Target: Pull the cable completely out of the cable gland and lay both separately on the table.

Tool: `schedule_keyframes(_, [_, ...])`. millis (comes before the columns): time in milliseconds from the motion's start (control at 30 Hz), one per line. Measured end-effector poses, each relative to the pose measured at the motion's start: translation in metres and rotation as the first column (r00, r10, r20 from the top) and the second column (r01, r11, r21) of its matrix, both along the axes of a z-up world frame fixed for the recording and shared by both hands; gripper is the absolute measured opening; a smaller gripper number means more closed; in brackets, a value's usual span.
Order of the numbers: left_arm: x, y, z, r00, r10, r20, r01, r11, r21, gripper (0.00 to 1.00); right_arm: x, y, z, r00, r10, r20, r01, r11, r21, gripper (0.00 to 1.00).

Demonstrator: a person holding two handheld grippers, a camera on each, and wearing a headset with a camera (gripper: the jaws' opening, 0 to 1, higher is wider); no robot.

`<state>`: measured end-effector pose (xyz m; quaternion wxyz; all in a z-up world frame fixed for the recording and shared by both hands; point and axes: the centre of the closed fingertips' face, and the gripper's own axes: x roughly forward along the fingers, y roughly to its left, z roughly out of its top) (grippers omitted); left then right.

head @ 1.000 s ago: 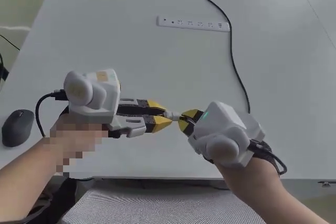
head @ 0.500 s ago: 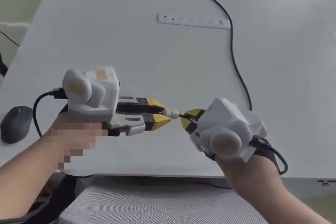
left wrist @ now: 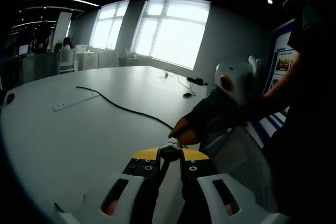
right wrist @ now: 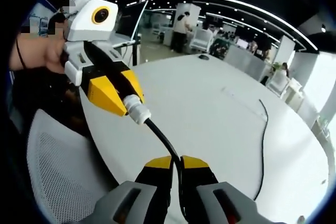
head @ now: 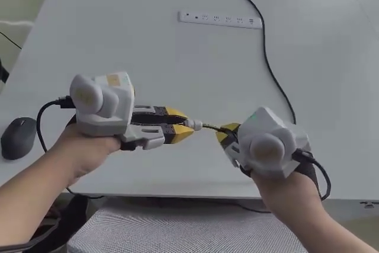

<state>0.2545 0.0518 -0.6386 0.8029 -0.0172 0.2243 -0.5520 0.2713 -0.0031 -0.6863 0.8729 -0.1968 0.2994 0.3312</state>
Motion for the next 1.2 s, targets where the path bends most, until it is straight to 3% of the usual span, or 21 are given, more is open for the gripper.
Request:
schedule_keyframes(333, [0.002,0.000,0.002,1.000,-0.004,-0.002,0.004,1.000,-0.011,0.15,0.005,-0.022,-0.024,0.981,-0.159,-0.116,0.169,0.982,0.081,0.00])
schedule_keyframes(600, [0.001,0.002,0.002,1.000,-0.007,-0.003,0.007,1.000,-0.004,0.15,0.004,-0.028,-0.036,0.961,-0.226,-0.159,0.247,0.960,0.132,0.00])
schedule_keyframes(1200, [0.000,0.007,0.002,1.000,-0.004,0.006,0.004,1.000,0.003,0.15,-0.003,-0.024,-0.033,0.951,-0.247,-0.187,0.279,0.945,0.170,0.02])
